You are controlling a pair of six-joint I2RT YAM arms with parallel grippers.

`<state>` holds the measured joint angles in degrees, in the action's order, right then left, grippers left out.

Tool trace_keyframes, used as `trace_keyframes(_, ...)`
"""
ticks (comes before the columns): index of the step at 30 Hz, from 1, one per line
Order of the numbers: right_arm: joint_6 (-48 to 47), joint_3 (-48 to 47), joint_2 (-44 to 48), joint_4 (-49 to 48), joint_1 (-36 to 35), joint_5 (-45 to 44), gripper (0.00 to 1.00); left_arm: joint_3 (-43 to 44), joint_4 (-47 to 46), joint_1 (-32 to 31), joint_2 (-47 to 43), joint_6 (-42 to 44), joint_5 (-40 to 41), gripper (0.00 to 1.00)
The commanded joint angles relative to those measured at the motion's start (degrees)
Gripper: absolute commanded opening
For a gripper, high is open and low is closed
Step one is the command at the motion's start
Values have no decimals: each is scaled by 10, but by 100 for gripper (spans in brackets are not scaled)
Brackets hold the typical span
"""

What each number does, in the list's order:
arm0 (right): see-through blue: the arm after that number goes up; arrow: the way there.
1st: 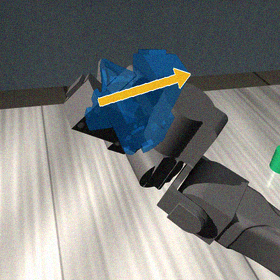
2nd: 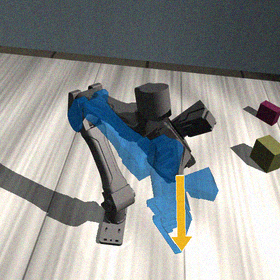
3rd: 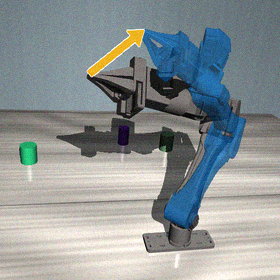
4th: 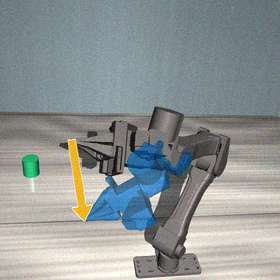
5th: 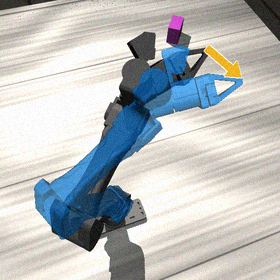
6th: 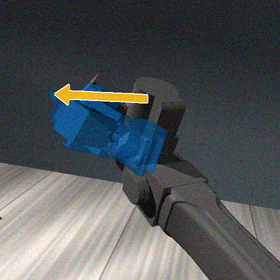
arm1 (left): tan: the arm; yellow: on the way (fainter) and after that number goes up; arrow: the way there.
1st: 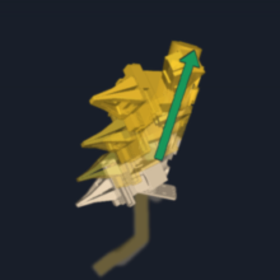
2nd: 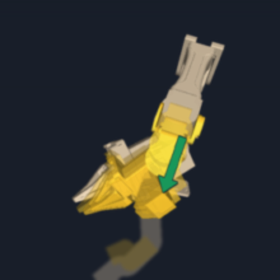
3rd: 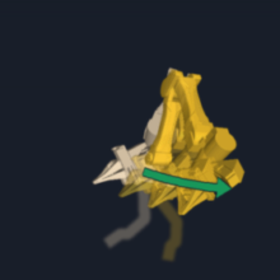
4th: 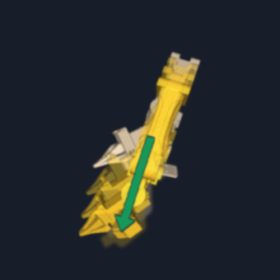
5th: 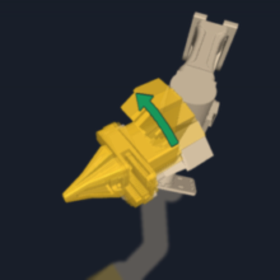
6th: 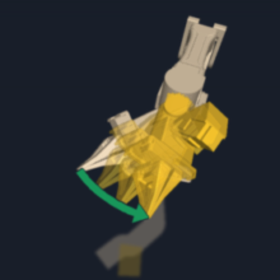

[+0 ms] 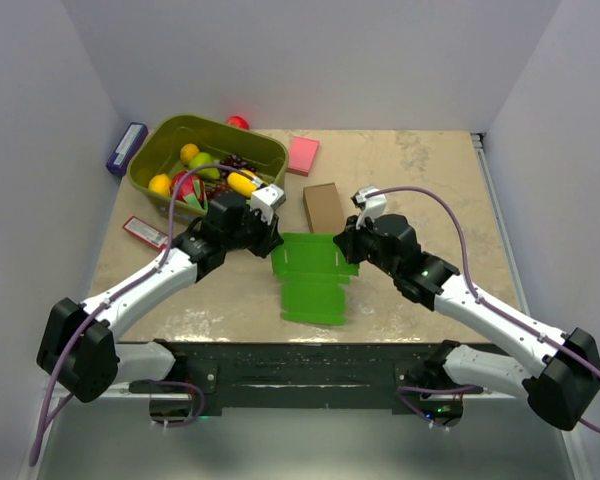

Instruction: Fold the paper box

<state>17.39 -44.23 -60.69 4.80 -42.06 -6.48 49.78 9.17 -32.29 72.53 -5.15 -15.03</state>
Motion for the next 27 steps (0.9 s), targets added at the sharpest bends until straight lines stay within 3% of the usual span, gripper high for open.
trace_keyframes(1, 4, 3, -3, -17, -2, -10, 0, 0, -12, -4, -12, 8, 13, 19)
trace_keyframes(8, 12, 6, -6, -25, -2, -9, 0, 9, -9, -15, 1, 10, 25, 12)
trace_keyframes(14, 17, 7, -20, -35, -2, -17, 0, 24, 7, -42, 16, -15, 86, 9)
trace_keyframes(27, 20, 19, -26, -45, -2, -8, 0, 51, 50, -73, 44, -28, 149, 11)
